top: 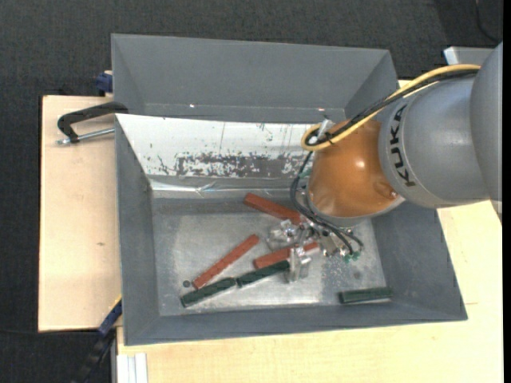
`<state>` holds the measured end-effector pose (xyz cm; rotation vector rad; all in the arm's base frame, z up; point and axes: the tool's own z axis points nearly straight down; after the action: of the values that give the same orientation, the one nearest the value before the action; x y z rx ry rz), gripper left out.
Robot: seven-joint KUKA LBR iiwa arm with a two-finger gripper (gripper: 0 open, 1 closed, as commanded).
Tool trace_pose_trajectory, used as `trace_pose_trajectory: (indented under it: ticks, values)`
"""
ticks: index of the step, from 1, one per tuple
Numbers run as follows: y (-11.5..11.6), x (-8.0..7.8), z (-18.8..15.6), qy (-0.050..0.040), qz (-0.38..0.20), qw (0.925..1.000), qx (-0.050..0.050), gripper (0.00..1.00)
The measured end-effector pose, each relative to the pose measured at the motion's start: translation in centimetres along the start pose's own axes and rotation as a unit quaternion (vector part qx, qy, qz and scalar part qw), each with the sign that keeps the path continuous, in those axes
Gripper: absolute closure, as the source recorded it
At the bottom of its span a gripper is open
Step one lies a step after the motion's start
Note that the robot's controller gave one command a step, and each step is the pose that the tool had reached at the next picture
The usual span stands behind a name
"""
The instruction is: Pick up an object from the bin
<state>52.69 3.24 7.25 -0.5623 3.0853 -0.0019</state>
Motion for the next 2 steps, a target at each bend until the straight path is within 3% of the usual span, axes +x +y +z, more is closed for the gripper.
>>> trace_pose_trajectory:
  ticks: [2]
  values:
    - [0.08, 0.14, -0.46, 0.0022, 0.000, 1.0000, -0.001, 1.00]
